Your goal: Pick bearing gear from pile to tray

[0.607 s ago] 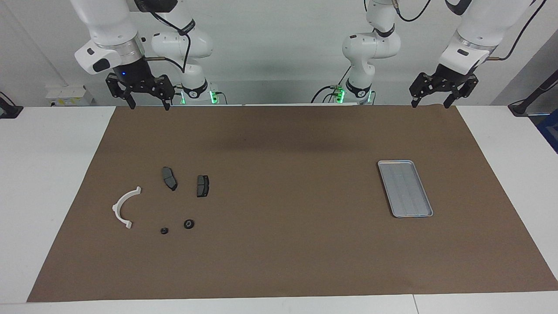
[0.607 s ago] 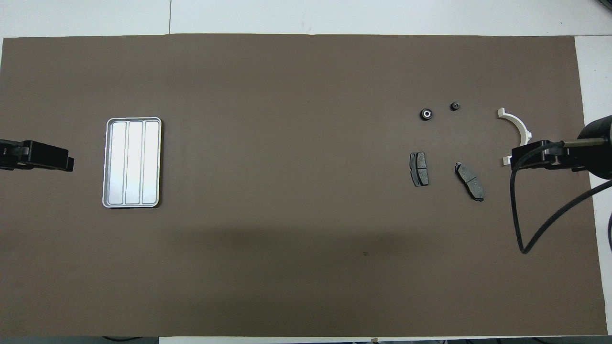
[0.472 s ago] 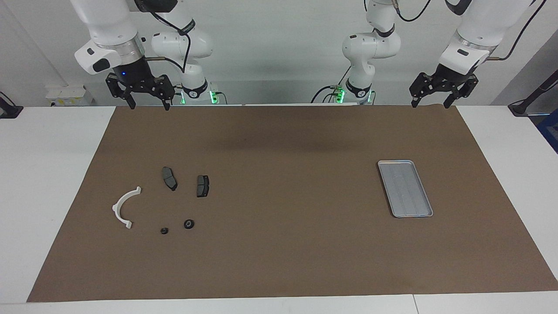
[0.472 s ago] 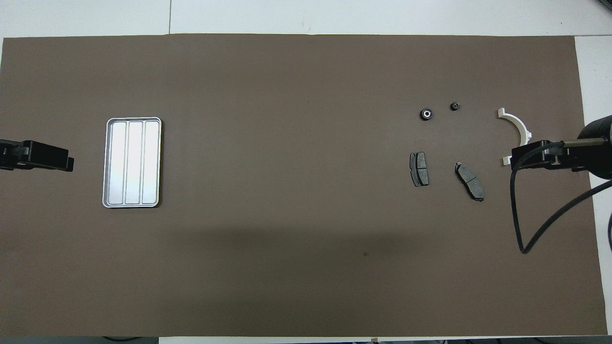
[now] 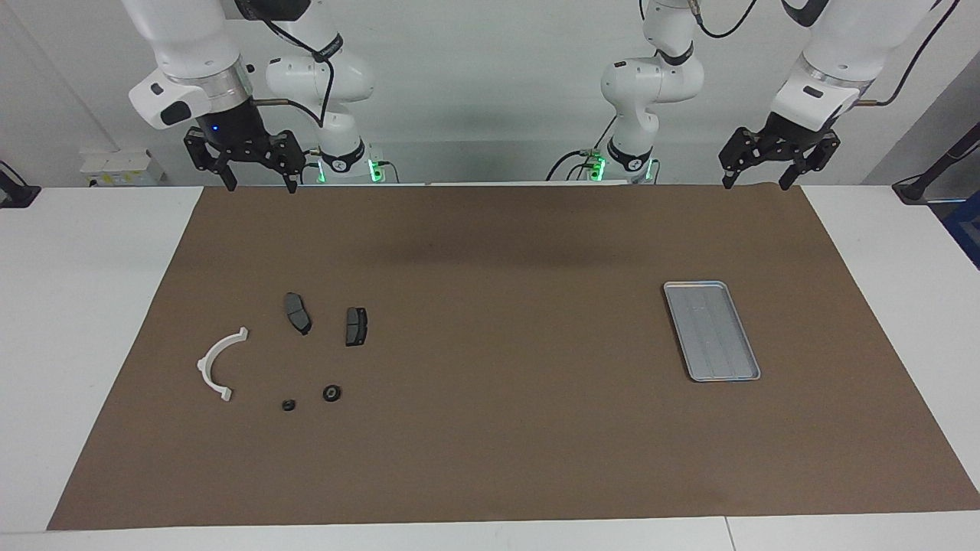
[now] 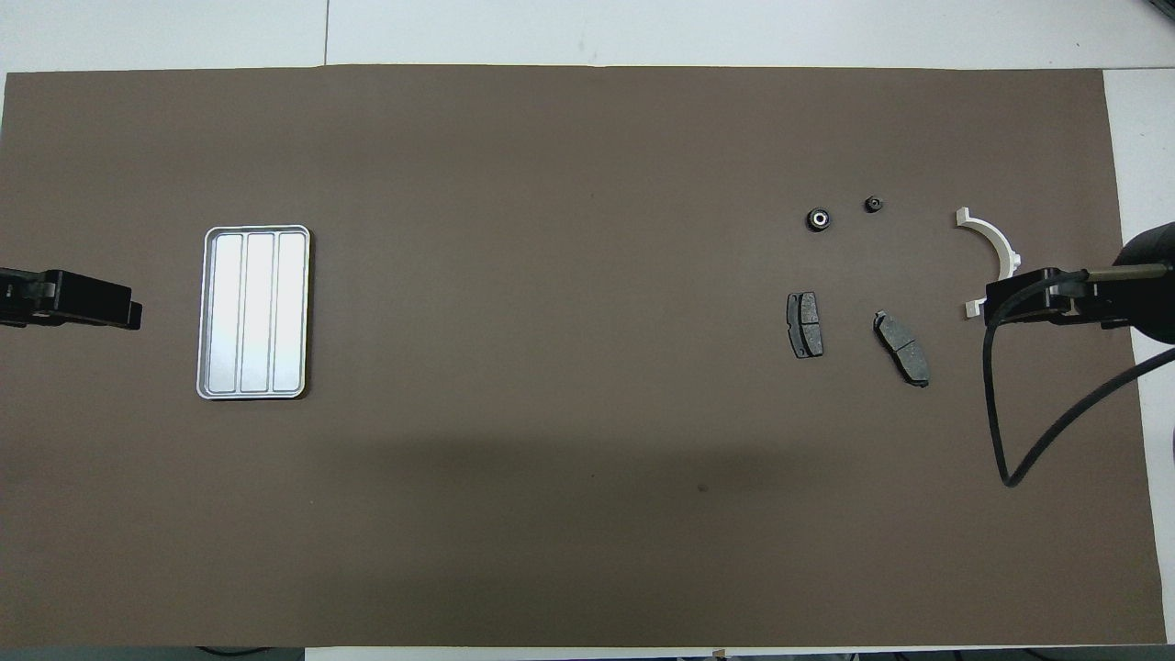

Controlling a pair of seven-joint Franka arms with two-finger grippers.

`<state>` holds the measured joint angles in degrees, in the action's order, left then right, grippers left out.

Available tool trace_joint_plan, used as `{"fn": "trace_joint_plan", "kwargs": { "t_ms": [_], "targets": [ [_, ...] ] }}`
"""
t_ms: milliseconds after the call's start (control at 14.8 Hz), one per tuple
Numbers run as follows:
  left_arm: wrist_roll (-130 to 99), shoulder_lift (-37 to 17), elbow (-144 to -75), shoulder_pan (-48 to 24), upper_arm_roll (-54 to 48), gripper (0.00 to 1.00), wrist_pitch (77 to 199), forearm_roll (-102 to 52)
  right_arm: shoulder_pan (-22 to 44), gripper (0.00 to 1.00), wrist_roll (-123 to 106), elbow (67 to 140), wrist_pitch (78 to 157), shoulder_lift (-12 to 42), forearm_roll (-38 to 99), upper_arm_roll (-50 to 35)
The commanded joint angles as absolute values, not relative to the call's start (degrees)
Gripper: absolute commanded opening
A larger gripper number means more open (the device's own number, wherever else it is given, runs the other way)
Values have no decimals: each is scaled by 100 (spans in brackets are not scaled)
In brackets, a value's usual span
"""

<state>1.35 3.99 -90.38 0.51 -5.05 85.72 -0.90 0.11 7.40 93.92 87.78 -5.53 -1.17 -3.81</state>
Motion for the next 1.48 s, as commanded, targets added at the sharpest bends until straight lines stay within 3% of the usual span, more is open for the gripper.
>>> {"fn": "trace_joint_plan", "kwargs": {
  "t_ms": [0,1146,1416],
  "targets": [
    [167,615,-9290,18,-457,100,8631,-167,-132,100,756,9396,8780,-606,-9,-448],
    [167,615,-9290,18,-457,100,8631,-167,-53,100,764,9475,8833,-659,-18,-448],
    [167,615,-9290,18,-457,100,8631,-167,-44,100,800,9685,9429,-467,-26,-457]
  ]
}}
